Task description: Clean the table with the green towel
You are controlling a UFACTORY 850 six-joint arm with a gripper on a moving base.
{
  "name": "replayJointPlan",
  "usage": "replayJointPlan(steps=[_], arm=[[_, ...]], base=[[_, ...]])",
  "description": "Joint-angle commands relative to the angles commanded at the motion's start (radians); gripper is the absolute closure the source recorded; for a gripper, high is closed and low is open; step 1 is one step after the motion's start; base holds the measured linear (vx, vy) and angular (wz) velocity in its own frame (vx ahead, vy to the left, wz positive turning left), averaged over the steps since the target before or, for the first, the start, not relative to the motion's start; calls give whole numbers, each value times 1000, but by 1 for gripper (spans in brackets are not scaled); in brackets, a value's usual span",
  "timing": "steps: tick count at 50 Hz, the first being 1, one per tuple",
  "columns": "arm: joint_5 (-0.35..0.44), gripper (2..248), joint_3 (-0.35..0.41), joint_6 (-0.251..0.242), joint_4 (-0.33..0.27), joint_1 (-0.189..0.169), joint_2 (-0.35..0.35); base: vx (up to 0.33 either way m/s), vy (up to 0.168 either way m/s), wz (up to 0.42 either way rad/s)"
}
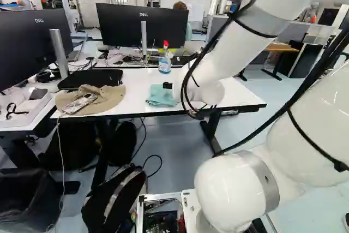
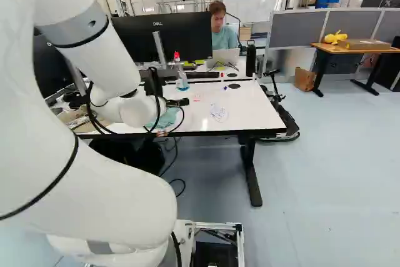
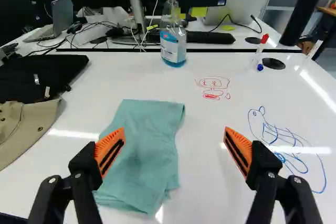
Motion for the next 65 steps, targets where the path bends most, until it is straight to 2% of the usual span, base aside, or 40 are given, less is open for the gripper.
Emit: replayJointPlan(steps=[23,45,51,65], arm=[[-201,3,-111,0,49,52,-57],[-383,3,-226,0,98,79,-117],[-413,3,-259,0,111,85,-137],[-413,3,-338,0,111,100,-215]], base=[[0,0,0],[0,0,0],[0,0,0],[0,0,0]])
